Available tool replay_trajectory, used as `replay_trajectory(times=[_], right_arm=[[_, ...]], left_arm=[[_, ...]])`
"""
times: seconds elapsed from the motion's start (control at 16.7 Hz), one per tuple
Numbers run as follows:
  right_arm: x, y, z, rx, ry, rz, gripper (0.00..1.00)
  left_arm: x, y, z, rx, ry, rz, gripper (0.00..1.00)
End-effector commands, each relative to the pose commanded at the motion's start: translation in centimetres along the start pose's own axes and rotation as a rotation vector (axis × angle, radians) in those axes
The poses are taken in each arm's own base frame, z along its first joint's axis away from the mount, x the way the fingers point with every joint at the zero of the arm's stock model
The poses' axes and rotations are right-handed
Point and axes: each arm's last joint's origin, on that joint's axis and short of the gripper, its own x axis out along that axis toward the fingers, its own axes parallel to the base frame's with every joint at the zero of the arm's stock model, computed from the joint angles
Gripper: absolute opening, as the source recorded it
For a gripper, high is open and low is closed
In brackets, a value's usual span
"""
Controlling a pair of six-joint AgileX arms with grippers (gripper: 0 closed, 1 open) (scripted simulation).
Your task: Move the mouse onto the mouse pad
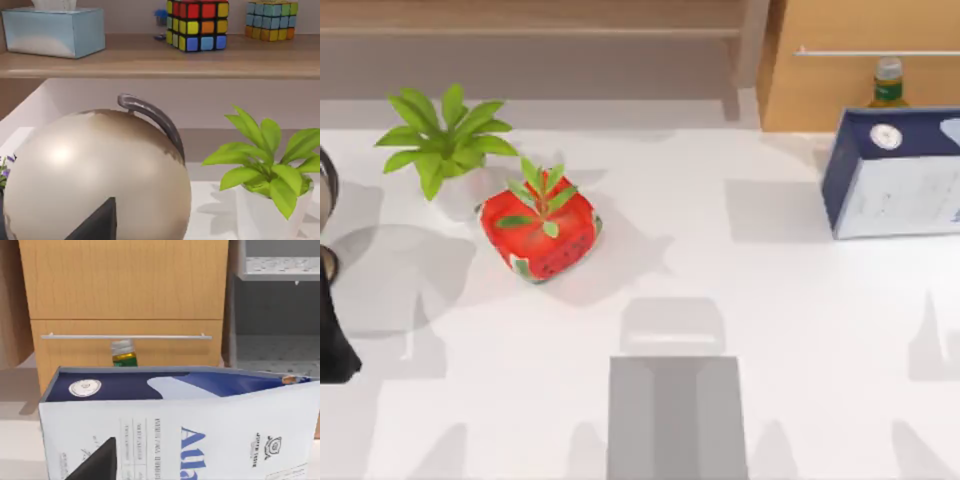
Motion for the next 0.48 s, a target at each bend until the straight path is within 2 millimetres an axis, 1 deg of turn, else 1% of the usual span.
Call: replay_trajectory(times=[0.12,0.24,0.36,0.48], right_arm=[[0.0,0.0,0.0,-0.001,0.000,0.000,1.00],[0.0,-0.1,0.6,-0.019,0.031,-0.012,1.00],[0.1,-0.4,1.9,-0.058,0.097,-0.033,1.00],[0.5,-0.7,3.7,-0.110,0.199,-0.056,1.00]], left_arm=[[0.0,0.0,0.0,0.000,0.000,0.000,1.00],[0.0,0.0,0.0,0.000,0.000,0.000,1.00],[0.0,0.0,0.0,0.000,0.000,0.000,1.00],[0.0,0.0,0.0,0.000,0.000,0.000,1.00]])
